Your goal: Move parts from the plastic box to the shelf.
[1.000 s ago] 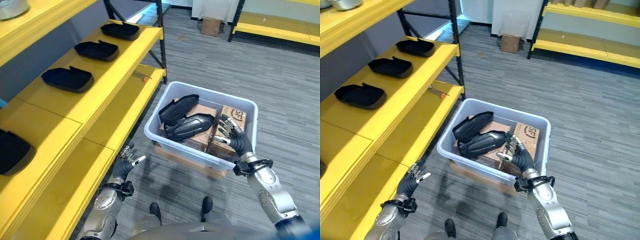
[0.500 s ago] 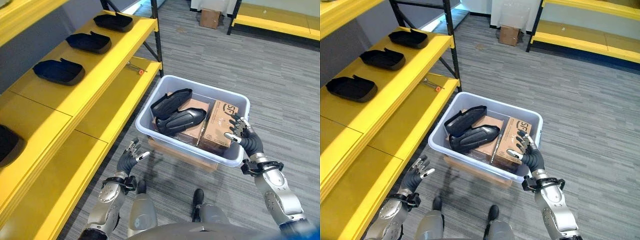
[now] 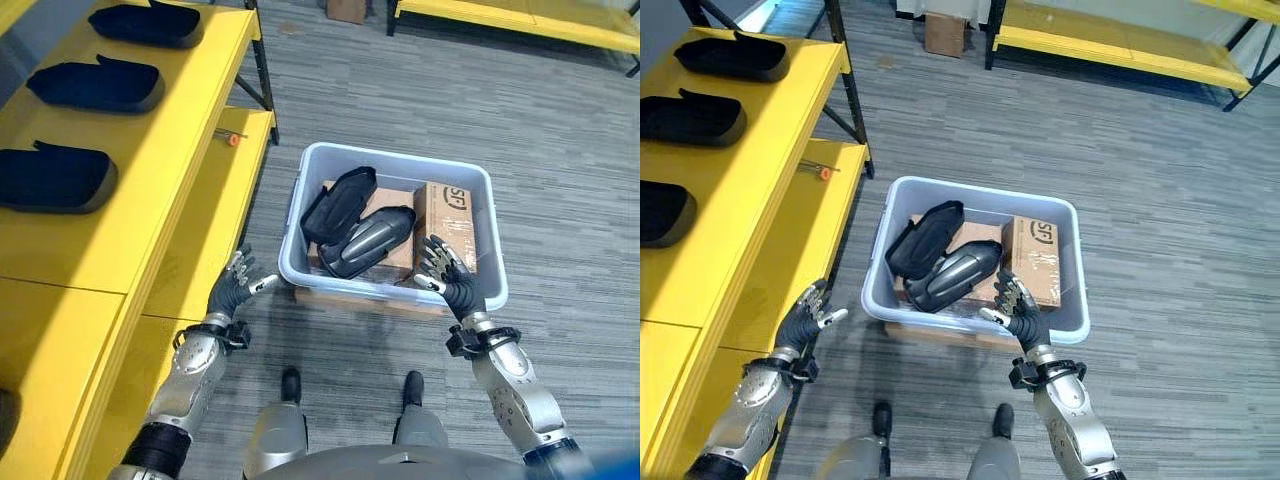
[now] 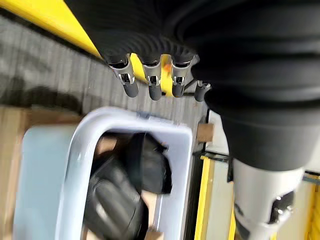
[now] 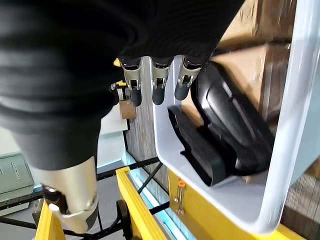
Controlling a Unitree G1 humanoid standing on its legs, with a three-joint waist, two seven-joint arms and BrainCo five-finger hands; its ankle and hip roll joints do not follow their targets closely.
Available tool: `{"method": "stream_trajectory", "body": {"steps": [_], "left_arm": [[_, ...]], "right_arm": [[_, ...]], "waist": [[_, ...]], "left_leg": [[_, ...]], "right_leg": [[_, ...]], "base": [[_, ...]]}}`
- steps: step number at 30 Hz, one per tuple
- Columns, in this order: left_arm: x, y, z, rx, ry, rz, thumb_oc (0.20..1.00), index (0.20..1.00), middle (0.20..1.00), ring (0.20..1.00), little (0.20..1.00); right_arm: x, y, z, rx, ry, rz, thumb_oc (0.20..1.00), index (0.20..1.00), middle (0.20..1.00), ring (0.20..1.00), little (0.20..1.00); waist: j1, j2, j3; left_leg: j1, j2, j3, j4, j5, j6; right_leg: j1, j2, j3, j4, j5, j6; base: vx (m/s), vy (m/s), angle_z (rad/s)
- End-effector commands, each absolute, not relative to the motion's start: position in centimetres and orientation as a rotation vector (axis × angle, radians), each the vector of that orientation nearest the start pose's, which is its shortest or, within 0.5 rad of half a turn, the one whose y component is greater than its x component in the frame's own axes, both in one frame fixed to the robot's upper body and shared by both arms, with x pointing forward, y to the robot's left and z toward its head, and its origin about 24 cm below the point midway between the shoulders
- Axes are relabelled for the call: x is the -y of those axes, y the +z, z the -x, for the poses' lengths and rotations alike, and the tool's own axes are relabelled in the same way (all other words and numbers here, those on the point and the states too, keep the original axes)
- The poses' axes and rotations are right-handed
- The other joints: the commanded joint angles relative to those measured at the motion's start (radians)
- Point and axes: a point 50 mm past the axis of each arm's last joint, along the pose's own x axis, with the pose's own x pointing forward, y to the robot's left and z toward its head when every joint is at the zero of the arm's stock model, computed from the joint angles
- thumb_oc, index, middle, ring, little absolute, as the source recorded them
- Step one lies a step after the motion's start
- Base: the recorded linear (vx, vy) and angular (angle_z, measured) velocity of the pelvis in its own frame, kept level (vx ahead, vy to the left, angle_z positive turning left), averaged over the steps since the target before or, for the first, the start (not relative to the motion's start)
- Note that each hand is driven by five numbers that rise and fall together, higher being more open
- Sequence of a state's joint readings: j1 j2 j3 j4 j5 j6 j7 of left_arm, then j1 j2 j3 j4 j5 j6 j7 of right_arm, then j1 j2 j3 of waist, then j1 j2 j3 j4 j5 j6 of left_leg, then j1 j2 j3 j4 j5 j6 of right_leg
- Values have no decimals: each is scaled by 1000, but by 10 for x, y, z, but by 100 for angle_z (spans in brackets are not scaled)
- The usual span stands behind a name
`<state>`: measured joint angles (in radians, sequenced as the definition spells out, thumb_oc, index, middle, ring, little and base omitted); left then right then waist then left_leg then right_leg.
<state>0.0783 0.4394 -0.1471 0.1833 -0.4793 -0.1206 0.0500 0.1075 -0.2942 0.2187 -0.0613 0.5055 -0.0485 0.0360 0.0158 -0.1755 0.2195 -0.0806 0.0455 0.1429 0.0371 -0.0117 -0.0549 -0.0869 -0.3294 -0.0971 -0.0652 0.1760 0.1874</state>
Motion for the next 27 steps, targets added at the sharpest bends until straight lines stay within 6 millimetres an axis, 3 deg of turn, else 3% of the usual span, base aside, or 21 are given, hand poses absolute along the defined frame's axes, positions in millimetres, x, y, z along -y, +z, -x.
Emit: {"method": "stream_trajectory", "body": {"steps": [1, 3, 8, 10, 13, 19, 27], "left_arm": [[-209, 31, -240, -24, -7, 58, 1000, 1000, 1000, 1000, 1000], [-185, 50, -263, 53, -70, 102, 1000, 1000, 1000, 1000, 1000], [-156, 67, -280, 113, -128, 154, 1000, 1000, 1000, 1000, 1000], [-151, 69, -283, 120, -138, 164, 1000, 1000, 1000, 1000, 1000], [-144, 71, -285, 124, -150, 181, 1000, 1000, 1000, 1000, 1000], [-138, 73, -286, 124, -152, 201, 1000, 1000, 1000, 1000, 1000], [-133, 76, -285, 130, -162, 215, 1000, 1000, 1000, 1000, 1000]], "right_arm": [[161, 66, -242, 81, 246, -207, 1000, 1000, 1000, 1000, 1000], [146, 92, -276, 181, 228, -218, 1000, 1000, 1000, 1000, 1000], [127, 129, -314, 296, 139, -258, 1000, 1000, 1000, 1000, 1000], [123, 134, -323, 296, 112, -288, 1000, 1000, 1000, 1000, 1000], [119, 141, -331, 304, 86, -335, 1000, 1000, 1000, 1000, 1000], [108, 138, -338, 261, 79, -415, 1000, 1000, 1000, 1000, 1000], [106, 141, -342, 256, 53, -467, 1000, 1000, 1000, 1000, 1000]], "waist": [[-16, 55, -1], [-13, 83, 29], [2, 136, 79], [8, 150, 89], [15, 168, 106], [25, 205, 148], [28, 220, 168]], "left_leg": [[-29, 135, -9, 28, 37, -14], [-71, 150, -20, -15, 88, -30], [-139, 149, -29, -53, 133, -45], [-150, 147, -27, -60, 140, -44], [-166, 144, -25, -61, 144, -44], [-205, 129, -27, -49, 142, -43], [-219, 119, -32, -39, 134, -36]], "right_leg": [[27, 29, 20, 16, 0, 6], [-31, 41, 5, 26, -6, -3], [-111, 37, -9, 33, 5, -3], [-128, 35, -6, 34, 10, -2], [-149, 30, -2, 36, 15, -1], [-189, 12, 4, 46, 20, -4], [-201, 8, 5, 56, 15, -7]], "base": [[-9, -114, -17], [-104, -141, -4], [-91, -59, 10], [-27, -11, 3], [-17, -3, 8], [4, 4, 2], [21, -3, 3]]}}
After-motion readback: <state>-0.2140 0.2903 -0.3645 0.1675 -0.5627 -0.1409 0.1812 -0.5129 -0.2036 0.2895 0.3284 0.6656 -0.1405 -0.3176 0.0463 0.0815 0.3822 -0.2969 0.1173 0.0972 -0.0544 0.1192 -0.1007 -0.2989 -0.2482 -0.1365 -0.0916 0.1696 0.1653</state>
